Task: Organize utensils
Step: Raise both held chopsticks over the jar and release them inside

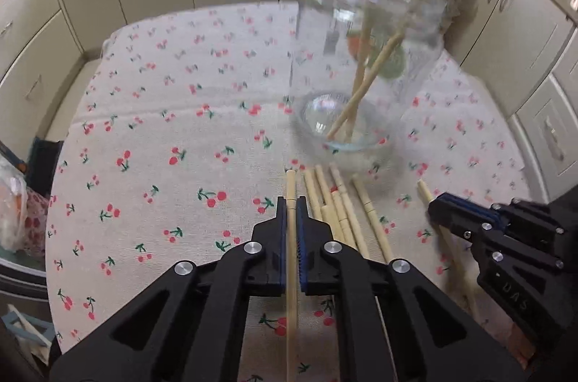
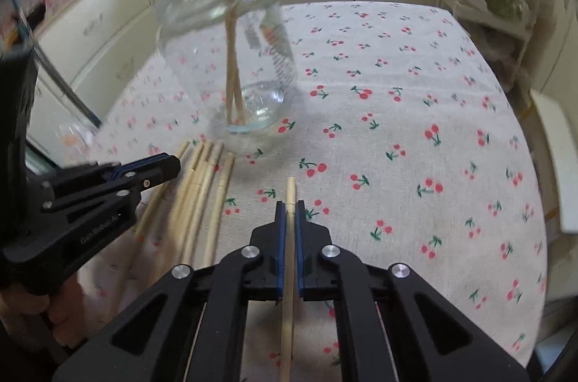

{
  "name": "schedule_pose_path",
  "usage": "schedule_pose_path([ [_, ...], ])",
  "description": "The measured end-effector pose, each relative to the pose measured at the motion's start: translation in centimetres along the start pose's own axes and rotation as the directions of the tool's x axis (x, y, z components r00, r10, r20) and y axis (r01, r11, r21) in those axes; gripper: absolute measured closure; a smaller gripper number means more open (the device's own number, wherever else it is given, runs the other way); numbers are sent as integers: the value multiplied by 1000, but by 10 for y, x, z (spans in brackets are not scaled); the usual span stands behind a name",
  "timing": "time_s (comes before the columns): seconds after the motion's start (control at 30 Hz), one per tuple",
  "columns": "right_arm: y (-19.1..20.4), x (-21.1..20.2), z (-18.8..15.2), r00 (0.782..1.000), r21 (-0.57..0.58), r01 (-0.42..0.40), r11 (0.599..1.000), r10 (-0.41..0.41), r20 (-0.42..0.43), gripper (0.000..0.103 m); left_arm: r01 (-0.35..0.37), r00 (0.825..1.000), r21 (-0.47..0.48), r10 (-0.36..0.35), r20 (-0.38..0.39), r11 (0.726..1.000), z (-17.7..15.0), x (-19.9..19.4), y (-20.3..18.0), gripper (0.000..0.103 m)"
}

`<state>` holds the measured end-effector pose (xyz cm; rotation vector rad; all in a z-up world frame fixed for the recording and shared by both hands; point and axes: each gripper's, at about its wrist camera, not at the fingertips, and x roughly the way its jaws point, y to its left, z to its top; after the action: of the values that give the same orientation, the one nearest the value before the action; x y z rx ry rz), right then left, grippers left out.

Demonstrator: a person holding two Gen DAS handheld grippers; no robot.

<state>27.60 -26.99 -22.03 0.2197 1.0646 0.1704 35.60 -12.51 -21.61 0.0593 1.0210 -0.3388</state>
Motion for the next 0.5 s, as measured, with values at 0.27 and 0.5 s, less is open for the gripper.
schedule_pose_path([
  [0.27, -18, -38, 2, 974, 186, -184, 965, 155, 163, 97, 104, 960, -54, -86, 265, 993, 10, -69, 17, 98],
  [0.5, -15, -89, 27, 900, 196, -237, 951, 139, 412, 97, 213, 857, -81, -146, 495, 974, 46, -126, 22, 98],
])
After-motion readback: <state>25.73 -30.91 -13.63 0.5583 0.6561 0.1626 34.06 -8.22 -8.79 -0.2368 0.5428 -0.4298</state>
